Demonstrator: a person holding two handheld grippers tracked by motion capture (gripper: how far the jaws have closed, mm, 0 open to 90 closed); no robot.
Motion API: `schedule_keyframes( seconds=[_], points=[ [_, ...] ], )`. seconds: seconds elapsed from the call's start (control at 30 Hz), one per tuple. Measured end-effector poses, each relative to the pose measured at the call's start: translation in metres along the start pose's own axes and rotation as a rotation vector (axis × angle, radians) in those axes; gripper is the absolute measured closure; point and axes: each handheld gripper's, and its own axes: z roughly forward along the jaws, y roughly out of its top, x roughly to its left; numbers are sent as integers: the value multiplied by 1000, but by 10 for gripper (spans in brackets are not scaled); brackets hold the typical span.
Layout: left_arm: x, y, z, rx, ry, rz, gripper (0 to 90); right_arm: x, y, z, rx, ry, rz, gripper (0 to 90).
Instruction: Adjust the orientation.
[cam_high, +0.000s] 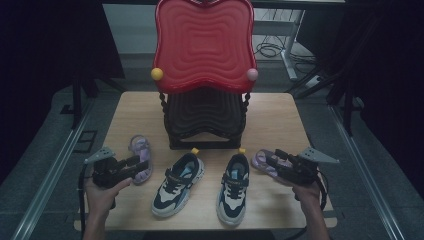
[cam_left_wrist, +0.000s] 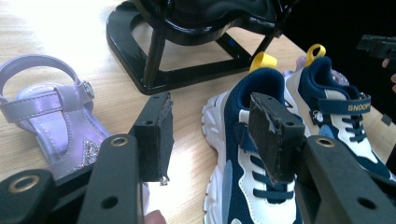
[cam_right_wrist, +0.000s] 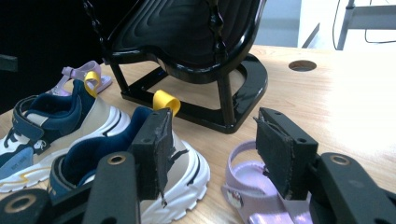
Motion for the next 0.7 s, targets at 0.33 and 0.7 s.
schedule_keyframes(
  seconds=[0.33,0.7],
  points=[
    [-4,-1,-2,-15,14,13,486,6,-3,13,8,33,-42,455],
    [-12,-5,-4,-12,49,37,486,6,-19,10,57,27,-37,438]
  ],
)
